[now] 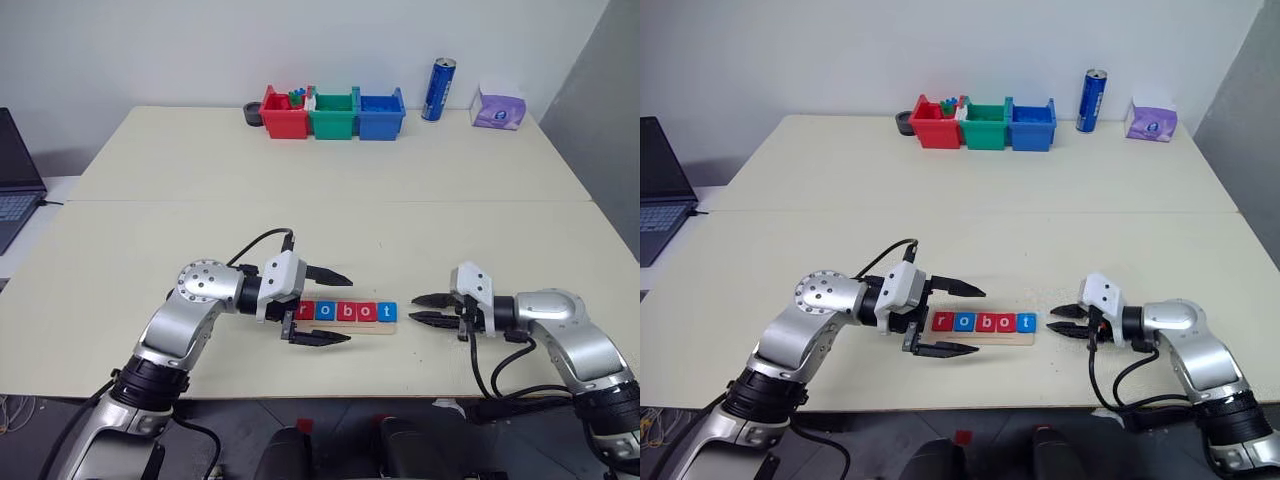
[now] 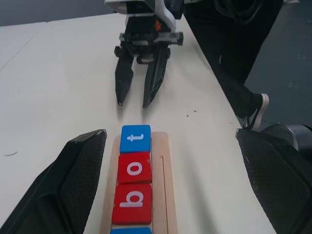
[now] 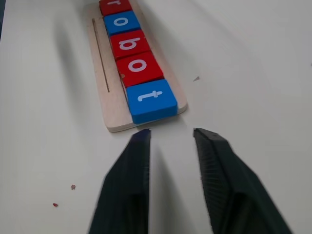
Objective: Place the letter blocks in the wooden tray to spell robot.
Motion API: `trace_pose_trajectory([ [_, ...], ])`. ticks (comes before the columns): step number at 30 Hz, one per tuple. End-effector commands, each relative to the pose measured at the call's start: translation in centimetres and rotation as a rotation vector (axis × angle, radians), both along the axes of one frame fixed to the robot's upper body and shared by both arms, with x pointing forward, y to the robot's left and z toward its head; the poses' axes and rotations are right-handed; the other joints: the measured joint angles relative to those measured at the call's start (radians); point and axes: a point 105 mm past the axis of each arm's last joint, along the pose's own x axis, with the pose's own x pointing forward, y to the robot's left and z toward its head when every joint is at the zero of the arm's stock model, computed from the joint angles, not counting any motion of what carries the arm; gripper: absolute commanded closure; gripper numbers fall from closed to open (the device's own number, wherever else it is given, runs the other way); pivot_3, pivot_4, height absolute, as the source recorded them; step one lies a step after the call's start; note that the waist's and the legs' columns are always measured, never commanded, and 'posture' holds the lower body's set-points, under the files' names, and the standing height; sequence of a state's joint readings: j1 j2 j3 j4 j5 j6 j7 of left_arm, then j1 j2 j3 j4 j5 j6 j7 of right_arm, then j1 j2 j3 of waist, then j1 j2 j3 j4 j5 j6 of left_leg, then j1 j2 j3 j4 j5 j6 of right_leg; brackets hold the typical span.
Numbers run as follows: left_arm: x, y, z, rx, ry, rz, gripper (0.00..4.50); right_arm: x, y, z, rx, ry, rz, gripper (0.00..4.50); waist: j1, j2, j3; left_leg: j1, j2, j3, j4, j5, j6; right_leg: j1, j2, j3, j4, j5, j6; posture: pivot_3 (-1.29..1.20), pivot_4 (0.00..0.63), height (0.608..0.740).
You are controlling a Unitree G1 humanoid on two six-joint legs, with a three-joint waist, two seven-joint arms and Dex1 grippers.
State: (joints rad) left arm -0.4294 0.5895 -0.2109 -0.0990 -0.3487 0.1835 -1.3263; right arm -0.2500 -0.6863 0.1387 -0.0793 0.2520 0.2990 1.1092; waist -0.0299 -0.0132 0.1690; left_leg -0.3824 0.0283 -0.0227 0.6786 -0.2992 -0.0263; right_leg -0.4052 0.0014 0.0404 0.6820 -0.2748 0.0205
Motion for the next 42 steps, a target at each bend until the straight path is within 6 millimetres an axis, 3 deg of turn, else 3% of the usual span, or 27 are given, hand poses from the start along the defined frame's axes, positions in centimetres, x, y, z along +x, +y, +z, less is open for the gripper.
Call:
trace_pose_trajectory([
  [1, 0.1, -0.3, 0.8, -0.002, -0.038, -0.021, 0.00, 0.1, 0.6, 0.7, 0.002, -0.049, 0.018, 4.47, 0.001, 0.000, 0.000, 0.000, 0.000, 0.000, 0.000, 0.000, 0.000, 0.000, 0.000, 0.000, 0.000, 0.000, 0.000, 0.00, 0.150, 0.740],
  [42, 0.1, 0.0, 1.0, 0.003, -0.057, 0.022, 0.00, 1.2, 3.3, 0.4, 0.000, -0.085, 0.089, 4.47, 0.001, 0.000, 0.000, 0.000, 0.000, 0.000, 0.000, 0.000, 0.000, 0.000, 0.000, 0.000, 0.000, 0.000, 0.000, 0.00, 0.150, 0.740],
])
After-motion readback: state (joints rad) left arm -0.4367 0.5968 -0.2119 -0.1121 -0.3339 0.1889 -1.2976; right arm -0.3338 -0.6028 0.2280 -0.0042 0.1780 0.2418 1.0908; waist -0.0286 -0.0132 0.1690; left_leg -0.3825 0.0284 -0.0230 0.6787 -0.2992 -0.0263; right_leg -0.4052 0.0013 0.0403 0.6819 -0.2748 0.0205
